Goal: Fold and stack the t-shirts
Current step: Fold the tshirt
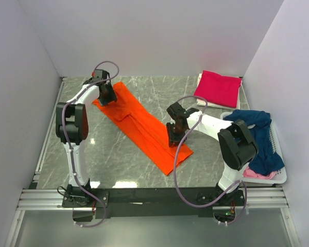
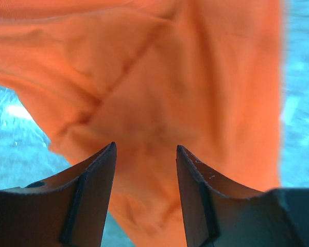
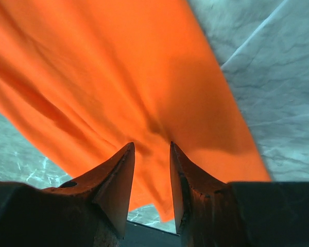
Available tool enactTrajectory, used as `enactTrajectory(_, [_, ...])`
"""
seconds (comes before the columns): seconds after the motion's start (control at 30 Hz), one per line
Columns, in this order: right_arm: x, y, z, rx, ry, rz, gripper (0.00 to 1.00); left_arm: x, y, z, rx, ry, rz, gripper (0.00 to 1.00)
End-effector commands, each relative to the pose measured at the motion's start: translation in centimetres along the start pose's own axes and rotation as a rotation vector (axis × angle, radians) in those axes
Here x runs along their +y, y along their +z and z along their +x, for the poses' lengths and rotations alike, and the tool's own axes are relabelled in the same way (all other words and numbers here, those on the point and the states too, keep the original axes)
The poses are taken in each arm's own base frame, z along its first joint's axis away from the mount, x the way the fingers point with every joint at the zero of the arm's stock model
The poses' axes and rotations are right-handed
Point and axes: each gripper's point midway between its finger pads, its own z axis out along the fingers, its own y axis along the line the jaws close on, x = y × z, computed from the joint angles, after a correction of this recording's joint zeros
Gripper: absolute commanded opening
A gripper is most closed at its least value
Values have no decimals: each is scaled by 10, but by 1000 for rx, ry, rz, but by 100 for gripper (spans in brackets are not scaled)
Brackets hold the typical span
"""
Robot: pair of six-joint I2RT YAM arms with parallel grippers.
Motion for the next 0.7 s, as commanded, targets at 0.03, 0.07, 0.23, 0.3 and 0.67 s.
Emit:
enactTrajectory(0.03, [10,14,3,-8,12,-56,41,6,27,9,47,-16,-12,56])
enactTrajectory(0.07, [11,16,5,-5,21,-58,40,5,30,8,44,-11,-8,56])
enactTrajectory(0.23, [17,24,20,32,36,-69,41,6,53,9,55,0,-13,56])
enactTrajectory(0.3, [22,25,27,48,43,-76,41,0,56,7,52,7,12,56])
enactTrajectory(0.67, [46,17,57,108,103,-127,41,-52,78,20,55,188,215,56])
